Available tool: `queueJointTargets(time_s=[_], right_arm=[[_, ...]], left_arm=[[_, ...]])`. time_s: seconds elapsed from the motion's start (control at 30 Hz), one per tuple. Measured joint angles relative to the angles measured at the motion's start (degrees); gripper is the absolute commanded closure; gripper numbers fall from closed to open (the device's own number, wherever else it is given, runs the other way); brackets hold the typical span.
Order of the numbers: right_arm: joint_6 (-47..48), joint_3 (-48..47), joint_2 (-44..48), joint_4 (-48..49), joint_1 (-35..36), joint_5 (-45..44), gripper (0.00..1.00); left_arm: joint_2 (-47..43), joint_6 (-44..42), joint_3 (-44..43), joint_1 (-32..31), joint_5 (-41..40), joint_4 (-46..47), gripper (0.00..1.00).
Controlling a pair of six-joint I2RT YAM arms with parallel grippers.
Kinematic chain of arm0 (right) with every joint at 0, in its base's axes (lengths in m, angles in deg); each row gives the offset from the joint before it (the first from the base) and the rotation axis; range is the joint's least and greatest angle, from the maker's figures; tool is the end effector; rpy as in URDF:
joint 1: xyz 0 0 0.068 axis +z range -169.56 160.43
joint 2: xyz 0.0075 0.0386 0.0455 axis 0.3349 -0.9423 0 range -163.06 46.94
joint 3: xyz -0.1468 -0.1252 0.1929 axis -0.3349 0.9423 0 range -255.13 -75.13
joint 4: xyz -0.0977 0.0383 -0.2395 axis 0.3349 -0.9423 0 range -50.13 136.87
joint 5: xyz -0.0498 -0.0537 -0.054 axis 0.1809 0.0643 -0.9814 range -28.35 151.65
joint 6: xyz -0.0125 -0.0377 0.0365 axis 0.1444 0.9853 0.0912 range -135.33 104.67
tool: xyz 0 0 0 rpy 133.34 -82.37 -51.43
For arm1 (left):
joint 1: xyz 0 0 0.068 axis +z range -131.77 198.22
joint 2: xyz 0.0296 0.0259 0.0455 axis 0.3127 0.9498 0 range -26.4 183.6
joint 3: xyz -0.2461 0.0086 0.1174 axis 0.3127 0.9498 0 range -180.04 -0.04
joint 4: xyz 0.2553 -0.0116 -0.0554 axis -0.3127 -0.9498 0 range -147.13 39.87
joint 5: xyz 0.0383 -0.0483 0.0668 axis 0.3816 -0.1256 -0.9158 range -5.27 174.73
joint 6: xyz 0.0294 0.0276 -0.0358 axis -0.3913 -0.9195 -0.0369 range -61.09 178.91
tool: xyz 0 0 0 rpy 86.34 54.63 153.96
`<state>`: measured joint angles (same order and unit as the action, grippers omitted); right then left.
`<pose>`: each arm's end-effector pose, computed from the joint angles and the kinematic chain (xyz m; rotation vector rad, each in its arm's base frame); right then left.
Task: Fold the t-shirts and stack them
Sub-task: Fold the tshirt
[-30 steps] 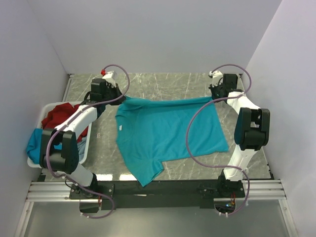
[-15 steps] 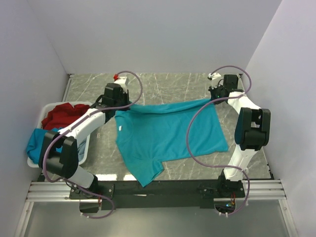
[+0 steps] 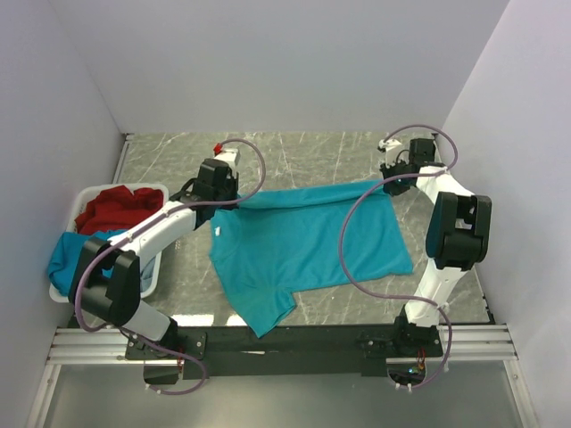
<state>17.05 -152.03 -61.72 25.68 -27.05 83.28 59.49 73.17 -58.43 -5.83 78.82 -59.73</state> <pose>0.4072 -0.0403 0.2002 -0.6696 2.3178 0.1574 0.3059 -0.1326 0.2509 0.1331 2.2223 -0.2548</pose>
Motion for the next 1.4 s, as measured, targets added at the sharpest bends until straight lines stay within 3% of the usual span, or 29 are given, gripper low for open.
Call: queueJointTargets(time_s=[0.13, 0.23, 0.53, 1.0, 1.07, 1.2, 1.23, 1.3, 1.4], right_arm=[[1.8, 0.0, -0.6, -1.9, -0.3, 0.8, 0.63], [2.5, 0.0, -0.5, -2.2, -1.4, 2.1, 0.54], [1.8, 0.0, 0.1, -2.3, -6.6, 6.6, 0.52], [1.1, 0.0, 0.1, -2.7, -6.9, 9.7, 0.52], [1.1, 0.0, 0.1, -3.0, -6.9, 9.9, 0.51], [1.1, 0.0, 0.1, -3.6, -6.9, 10.3, 0.51], [1.1, 0.0, 0.1, -3.8, -6.9, 10.4, 0.51], [1.1, -0.1, 0.1, -3.9, -6.9, 10.7, 0.51], [0.1, -1.1, 0.0, -4.9, -6.9, 10.9, 0.5]], left_arm=[[-0.9, 0.3, 1.1, -0.9, -0.2, -0.6, 1.0], [-2.2, 0.7, 2.3, -1.6, -0.5, -1.3, 1.0], [-5.4, 4.0, 6.8, -4.9, -1.4, -1.6, 1.0], [-5.4, 8.2, 9.9, -9.0, -3.1, -1.8, 0.96], [-5.3, 8.8, 9.9, -9.6, -3.1, -1.9, 0.87], [-4.5, 9.8, 9.9, -10.3, -3.3, -2.4, 0.52], [-4.4, 10.2, 10.0, -10.4, -3.8, -2.7, 0.35], [-5.1, 11.0, 10.7, -10.6, -5.6, -3.4, 0.14], [-8.2, 12.3, 12.3, -10.4, -8.9, -3.8, 0.08]])
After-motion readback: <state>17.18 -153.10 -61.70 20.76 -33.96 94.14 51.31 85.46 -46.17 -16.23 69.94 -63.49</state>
